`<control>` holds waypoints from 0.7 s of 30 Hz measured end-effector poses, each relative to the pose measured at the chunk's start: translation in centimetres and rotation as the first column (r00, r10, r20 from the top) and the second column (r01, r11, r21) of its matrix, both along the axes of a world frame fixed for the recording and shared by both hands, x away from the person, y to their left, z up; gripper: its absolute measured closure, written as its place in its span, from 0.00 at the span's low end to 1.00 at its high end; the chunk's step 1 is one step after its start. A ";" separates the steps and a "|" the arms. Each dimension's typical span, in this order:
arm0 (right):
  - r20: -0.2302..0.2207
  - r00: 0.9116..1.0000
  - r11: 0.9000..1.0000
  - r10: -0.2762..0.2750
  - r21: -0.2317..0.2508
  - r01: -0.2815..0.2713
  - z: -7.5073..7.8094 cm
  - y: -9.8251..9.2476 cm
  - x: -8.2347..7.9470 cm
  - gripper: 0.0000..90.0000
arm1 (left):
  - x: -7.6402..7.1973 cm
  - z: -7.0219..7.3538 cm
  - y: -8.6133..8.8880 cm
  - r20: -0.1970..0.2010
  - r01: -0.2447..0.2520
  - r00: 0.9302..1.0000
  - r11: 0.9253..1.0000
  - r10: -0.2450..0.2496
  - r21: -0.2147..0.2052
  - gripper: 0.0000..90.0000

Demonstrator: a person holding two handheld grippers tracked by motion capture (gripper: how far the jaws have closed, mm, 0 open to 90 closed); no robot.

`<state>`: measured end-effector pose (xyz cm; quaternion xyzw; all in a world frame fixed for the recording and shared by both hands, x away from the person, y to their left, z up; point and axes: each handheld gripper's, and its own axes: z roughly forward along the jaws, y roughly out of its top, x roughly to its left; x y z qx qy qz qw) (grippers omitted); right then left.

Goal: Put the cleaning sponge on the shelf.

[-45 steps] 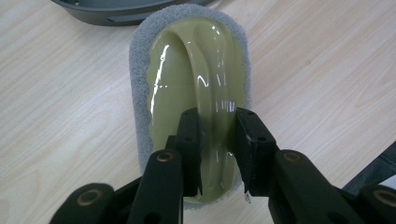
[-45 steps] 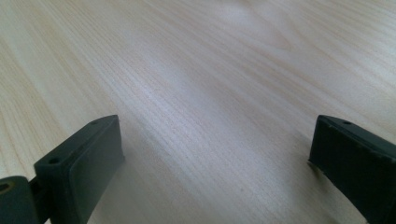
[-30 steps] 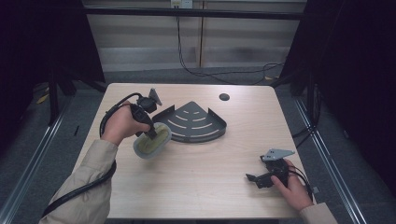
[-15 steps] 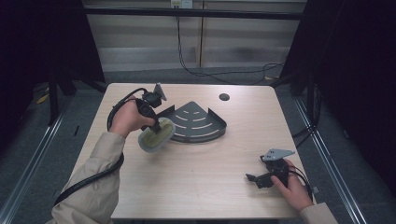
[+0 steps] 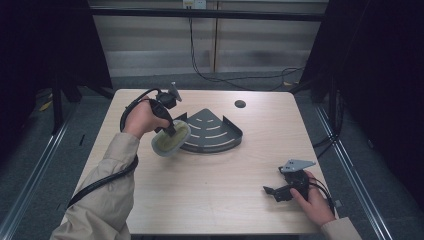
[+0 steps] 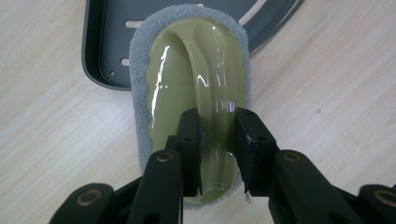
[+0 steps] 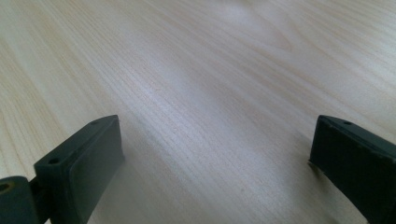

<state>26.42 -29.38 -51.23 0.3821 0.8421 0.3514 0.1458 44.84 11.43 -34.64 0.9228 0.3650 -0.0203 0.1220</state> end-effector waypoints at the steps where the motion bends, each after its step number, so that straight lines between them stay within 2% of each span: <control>1: 0.000 1.000 1.000 0.000 0.000 0.000 0.0 0.0 0.0 0.02 | 0.2 0.1 -0.1 0.000 0.001 1.000 1.000 -0.001 -0.003 0.80; 17: -0.001 1.000 1.000 0.001 -0.001 -0.001 0.0 0.0 0.0 0.02 | 2.5 0.2 -1.9 0.009 0.022 1.000 1.000 -0.022 0.003 0.80; 18: -0.001 1.000 1.000 0.001 -0.001 -0.001 0.0 0.0 0.0 0.02 | 2.6 0.2 -2.0 -0.002 0.023 1.000 1.000 -0.023 0.002 0.80; 21: -0.001 1.000 1.000 0.001 -0.001 -0.001 0.0 0.0 0.0 0.02 | 3.0 0.1 -2.4 0.000 0.023 1.000 1.000 -0.023 0.001 0.80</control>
